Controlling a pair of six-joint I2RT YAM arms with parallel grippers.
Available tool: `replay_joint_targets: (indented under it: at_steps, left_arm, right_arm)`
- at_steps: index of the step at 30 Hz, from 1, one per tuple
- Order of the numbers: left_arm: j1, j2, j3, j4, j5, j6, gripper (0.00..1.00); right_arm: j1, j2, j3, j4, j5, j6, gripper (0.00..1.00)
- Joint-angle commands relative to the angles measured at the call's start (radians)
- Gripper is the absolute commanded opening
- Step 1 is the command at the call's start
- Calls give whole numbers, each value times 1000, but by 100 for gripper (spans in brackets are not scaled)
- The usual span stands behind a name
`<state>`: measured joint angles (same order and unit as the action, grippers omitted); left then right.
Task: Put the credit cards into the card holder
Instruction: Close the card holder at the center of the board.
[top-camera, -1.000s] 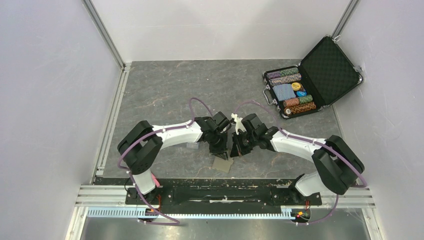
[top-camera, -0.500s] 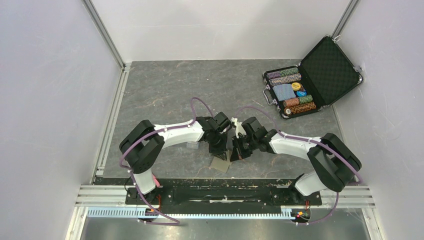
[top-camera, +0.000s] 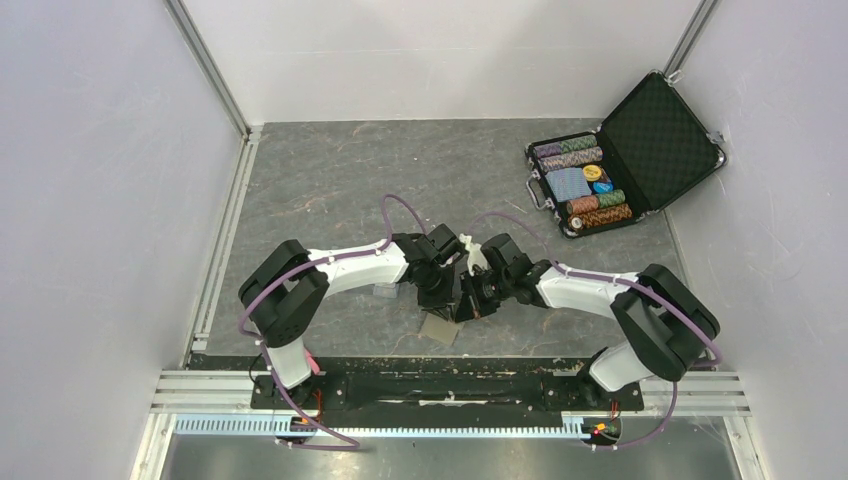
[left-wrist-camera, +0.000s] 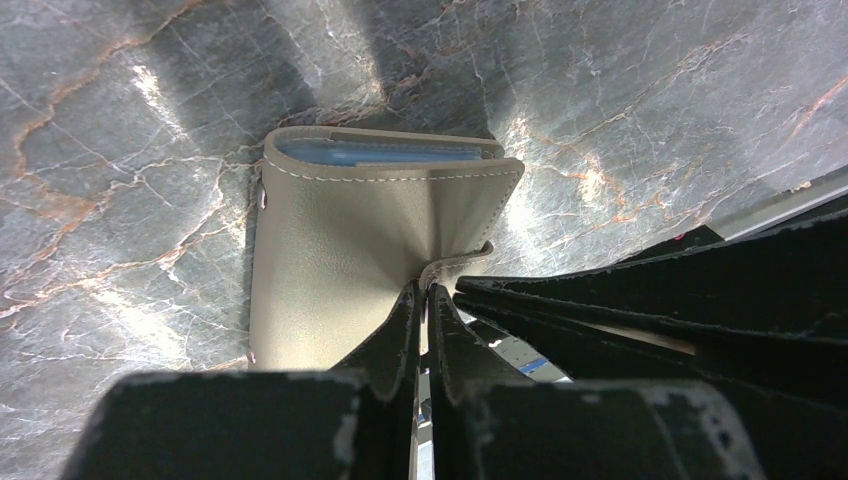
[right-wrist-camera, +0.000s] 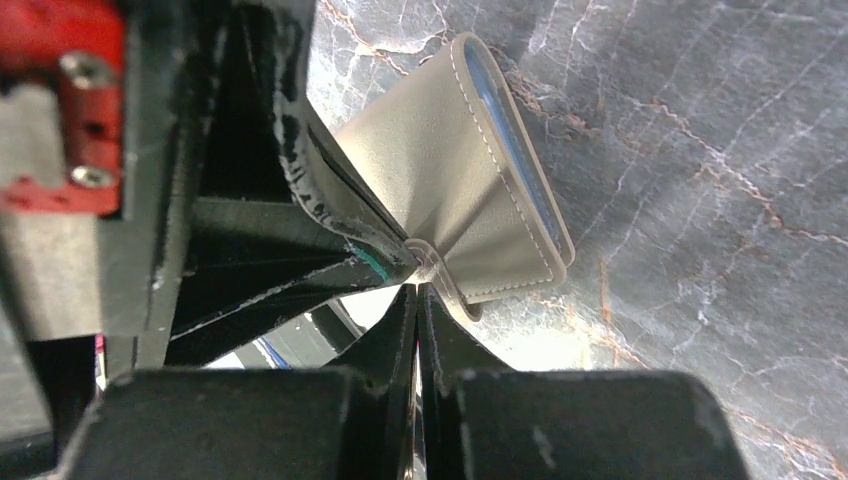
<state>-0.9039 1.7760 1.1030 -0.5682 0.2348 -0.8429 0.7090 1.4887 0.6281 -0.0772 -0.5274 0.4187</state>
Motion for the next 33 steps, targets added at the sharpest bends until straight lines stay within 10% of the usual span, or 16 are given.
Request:
replay_joint_targets:
  at_steps: [1, 13, 22, 33]
  left_arm:
    - [-4, 12, 18, -31, -48, 62, 7]
    - [-15, -30, 48, -69, -97, 67, 30]
    - [-16, -26, 12, -29, -53, 57, 3]
    - [-16, -24, 4, -59, -89, 75, 2]
  right_arm:
    - [10, 39, -4, 45, -24, 7, 0]
    - [23, 116, 8, -25, 41, -21, 0]
    - [24, 119, 14, -29, 42, -22, 0]
    - [24, 47, 27, -1, 43, -16, 0]
